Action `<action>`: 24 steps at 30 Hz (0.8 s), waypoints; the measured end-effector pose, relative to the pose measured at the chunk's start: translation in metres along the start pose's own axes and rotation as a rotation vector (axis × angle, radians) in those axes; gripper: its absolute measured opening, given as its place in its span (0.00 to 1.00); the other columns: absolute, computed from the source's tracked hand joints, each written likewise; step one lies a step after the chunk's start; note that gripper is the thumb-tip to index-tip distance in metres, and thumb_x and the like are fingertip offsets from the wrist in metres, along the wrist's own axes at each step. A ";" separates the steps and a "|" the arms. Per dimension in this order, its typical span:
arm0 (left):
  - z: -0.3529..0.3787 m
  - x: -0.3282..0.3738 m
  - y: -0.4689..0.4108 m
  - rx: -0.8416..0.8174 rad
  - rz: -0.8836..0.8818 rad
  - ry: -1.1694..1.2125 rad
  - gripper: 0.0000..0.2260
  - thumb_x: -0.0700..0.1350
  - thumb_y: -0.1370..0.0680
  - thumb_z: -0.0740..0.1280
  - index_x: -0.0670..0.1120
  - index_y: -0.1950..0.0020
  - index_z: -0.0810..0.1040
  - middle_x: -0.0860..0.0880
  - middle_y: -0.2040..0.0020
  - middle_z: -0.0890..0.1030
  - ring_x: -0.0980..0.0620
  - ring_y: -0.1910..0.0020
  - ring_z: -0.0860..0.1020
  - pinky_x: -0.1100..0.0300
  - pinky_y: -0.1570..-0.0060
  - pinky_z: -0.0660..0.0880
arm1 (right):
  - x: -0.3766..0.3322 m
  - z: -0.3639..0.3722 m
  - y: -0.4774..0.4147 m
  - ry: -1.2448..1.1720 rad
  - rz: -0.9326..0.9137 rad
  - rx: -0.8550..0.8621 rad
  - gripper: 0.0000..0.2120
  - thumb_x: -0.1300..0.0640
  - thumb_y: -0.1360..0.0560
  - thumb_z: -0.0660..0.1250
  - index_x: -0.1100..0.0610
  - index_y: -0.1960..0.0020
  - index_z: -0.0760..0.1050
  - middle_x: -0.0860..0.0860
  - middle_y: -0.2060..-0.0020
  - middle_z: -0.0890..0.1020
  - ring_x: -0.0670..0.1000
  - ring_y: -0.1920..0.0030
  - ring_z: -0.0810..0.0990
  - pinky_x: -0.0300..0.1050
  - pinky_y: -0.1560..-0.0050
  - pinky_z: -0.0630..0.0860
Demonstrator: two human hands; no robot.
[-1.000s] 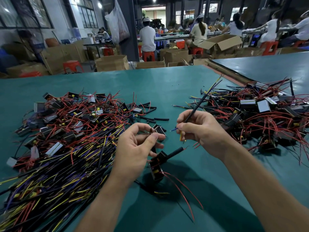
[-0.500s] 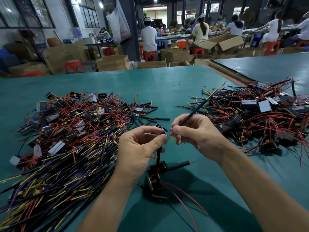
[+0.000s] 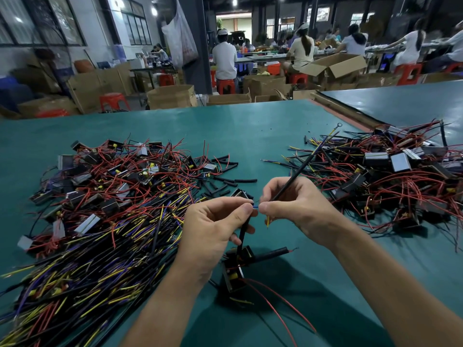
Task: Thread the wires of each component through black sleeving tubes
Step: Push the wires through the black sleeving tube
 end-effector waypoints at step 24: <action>-0.001 -0.003 0.001 0.104 0.209 -0.203 0.06 0.41 0.27 0.74 0.47 0.62 0.80 0.47 0.67 0.84 0.49 0.74 0.80 0.68 0.78 0.70 | -0.012 0.011 0.004 0.182 -0.055 0.067 0.09 0.72 0.29 0.70 0.62 0.64 0.81 0.50 0.73 0.80 0.46 0.71 0.76 0.34 0.70 0.72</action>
Point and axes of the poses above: each hand's wrist, its own y-axis away from the middle knuckle, its own z-axis out of the palm, x = y × z, the point moved 2 cm from there along -y, towards the middle knuckle
